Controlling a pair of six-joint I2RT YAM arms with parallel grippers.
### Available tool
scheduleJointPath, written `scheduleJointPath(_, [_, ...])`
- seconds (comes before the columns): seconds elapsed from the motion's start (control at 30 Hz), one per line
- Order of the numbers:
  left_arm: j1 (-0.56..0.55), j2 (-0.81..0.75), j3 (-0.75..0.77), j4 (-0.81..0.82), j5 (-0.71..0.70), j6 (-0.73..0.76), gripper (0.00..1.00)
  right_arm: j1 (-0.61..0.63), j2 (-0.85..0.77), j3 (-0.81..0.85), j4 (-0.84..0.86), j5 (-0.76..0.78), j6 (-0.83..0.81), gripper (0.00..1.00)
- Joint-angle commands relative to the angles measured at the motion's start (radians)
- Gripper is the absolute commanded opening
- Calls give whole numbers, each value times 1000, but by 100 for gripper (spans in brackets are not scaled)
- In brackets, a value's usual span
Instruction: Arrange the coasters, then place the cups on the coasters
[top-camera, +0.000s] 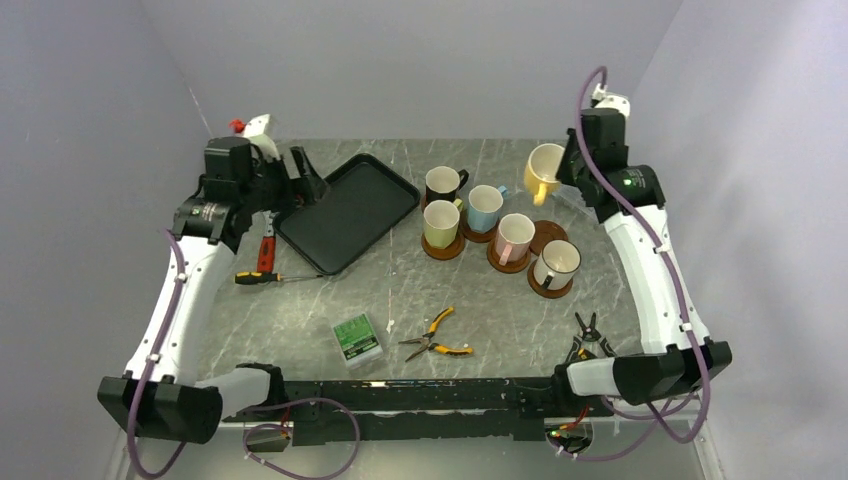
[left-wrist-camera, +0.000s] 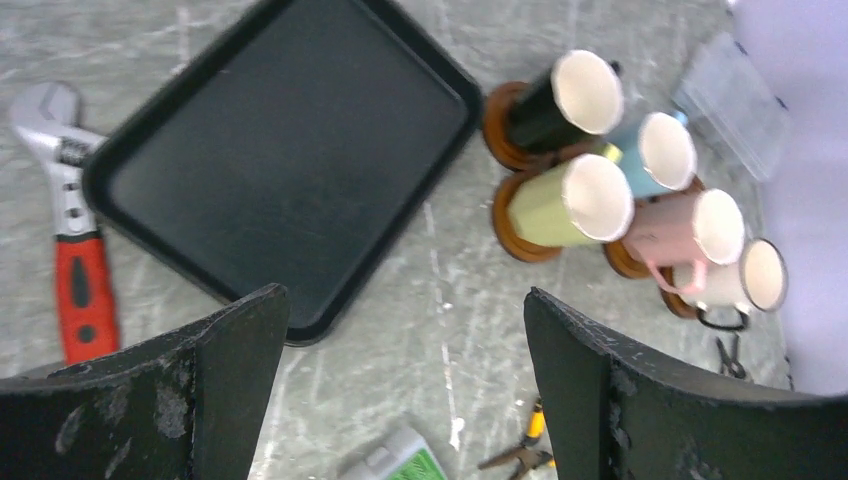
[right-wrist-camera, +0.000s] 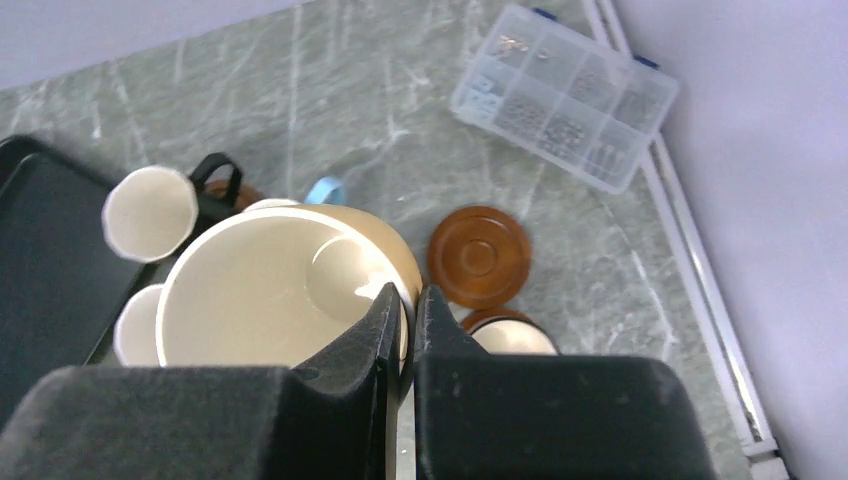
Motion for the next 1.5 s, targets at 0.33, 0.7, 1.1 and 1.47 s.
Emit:
scheduleJointPath(0.33, [220, 40, -197, 199, -204, 187, 91, -321, 81, -172, 299, -145, 19, 0])
scheduleJointPath(0.7, [220, 15, -275, 234, -259, 211, 91, -329, 126, -356, 404, -140, 83, 0])
scheduleJointPath(1.1, [206, 15, -279, 231, -264, 218, 91, -328, 198, -412, 435, -131, 107, 0])
scheduleJointPath(1.47, [194, 14, -281, 231, -261, 223, 90, -326, 239, -428, 432, -82, 96, 0])
